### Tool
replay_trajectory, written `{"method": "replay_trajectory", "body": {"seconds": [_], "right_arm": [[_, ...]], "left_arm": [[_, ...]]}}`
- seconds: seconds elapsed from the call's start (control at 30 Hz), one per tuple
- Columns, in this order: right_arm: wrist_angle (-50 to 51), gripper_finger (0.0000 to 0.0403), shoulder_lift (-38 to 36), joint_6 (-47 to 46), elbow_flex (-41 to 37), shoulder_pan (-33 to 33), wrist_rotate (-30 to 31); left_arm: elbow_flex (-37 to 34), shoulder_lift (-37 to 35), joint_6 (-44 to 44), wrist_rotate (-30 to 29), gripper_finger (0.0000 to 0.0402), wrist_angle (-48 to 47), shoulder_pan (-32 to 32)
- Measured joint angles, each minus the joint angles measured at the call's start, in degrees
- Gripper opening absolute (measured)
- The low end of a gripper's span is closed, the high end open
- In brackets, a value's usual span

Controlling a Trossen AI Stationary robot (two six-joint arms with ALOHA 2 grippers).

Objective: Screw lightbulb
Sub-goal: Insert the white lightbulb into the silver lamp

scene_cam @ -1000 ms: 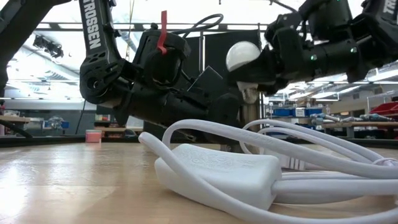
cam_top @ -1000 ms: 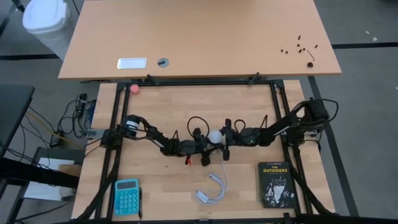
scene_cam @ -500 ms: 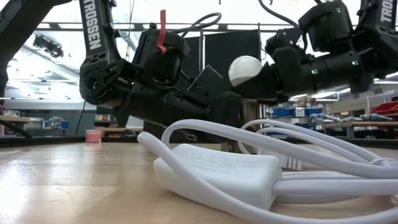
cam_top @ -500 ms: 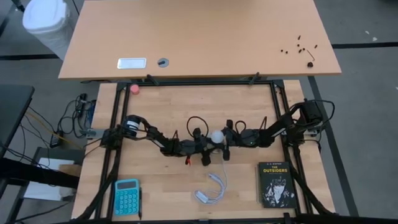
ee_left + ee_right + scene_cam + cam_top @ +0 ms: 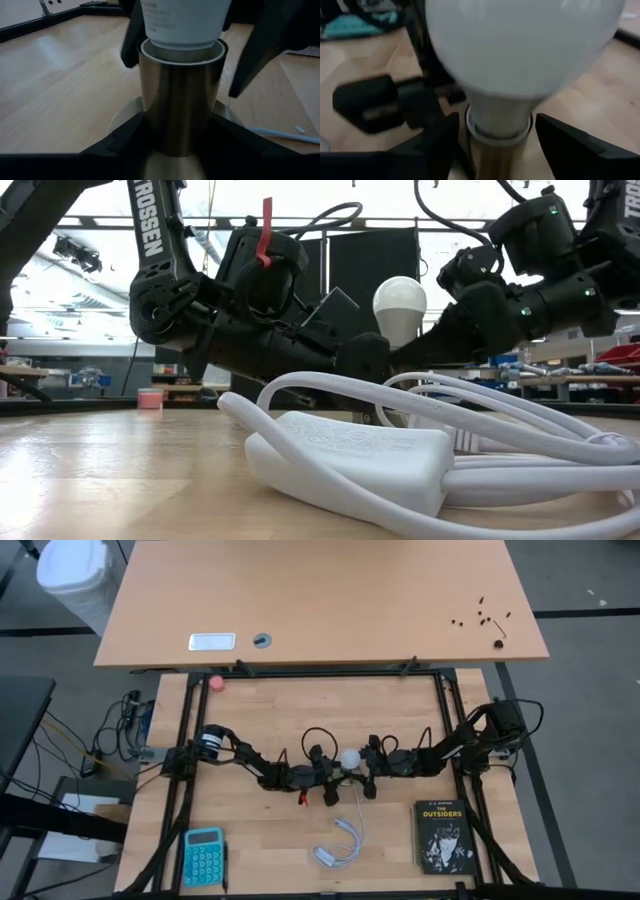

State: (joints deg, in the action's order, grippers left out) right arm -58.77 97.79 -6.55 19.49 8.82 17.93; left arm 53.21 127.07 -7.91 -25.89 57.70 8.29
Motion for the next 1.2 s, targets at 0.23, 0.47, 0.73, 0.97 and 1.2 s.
{"method": "replay_trajectory", "body": {"seconds": [0.23, 0.47, 0.73, 0.97, 1.2], "right_arm": [[10.0, 0.0317, -6.4, -2.3, 0.0, 0.7, -0.1], [16.0, 0.0323, -13.3, -2.9, 0.0, 1.9, 0.0], [16.3, 0.0314, -13.5, -4.5, 0.0, 3.6, 0.0], [16.1, 0.0308, -13.6, -6.4, 0.0, 5.7, -0.1], [20.6, 0.0307, -14.8, -9.5, 0.0, 7.7, 3.2]], "left_arm": [[0.0, 0.0, 0.0, 0.0, 0.0209, -0.2, 0.0], [0.0, 0.0, 0.0, 0.0, 0.0209, -0.3, 0.0], [0.0, 0.0, -0.9, 0.0, 0.0209, -0.5, 0.0], [0.0, 0.0, -1.2, 0.0, 0.0209, -0.6, 0.0], [-0.1, 0.0, -1.2, 0.0, 0.0209, -0.7, 0.0]]}}
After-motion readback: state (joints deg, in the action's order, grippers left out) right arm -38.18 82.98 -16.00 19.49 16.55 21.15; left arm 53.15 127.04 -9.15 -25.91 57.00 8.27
